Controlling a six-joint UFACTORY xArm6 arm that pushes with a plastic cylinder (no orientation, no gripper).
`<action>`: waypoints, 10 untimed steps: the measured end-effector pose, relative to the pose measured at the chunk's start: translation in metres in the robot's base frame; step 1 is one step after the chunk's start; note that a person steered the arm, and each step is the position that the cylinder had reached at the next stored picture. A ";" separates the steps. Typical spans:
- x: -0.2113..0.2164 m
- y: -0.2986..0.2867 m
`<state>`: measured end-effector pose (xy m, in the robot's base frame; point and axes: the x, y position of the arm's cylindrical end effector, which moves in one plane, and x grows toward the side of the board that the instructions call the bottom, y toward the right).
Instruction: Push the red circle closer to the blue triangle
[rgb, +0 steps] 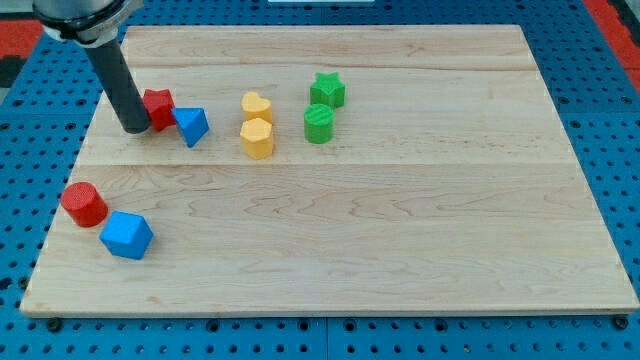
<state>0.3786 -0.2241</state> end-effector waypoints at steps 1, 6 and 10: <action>-0.015 0.000; 0.077 -0.065; 0.139 -0.020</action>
<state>0.5181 -0.2439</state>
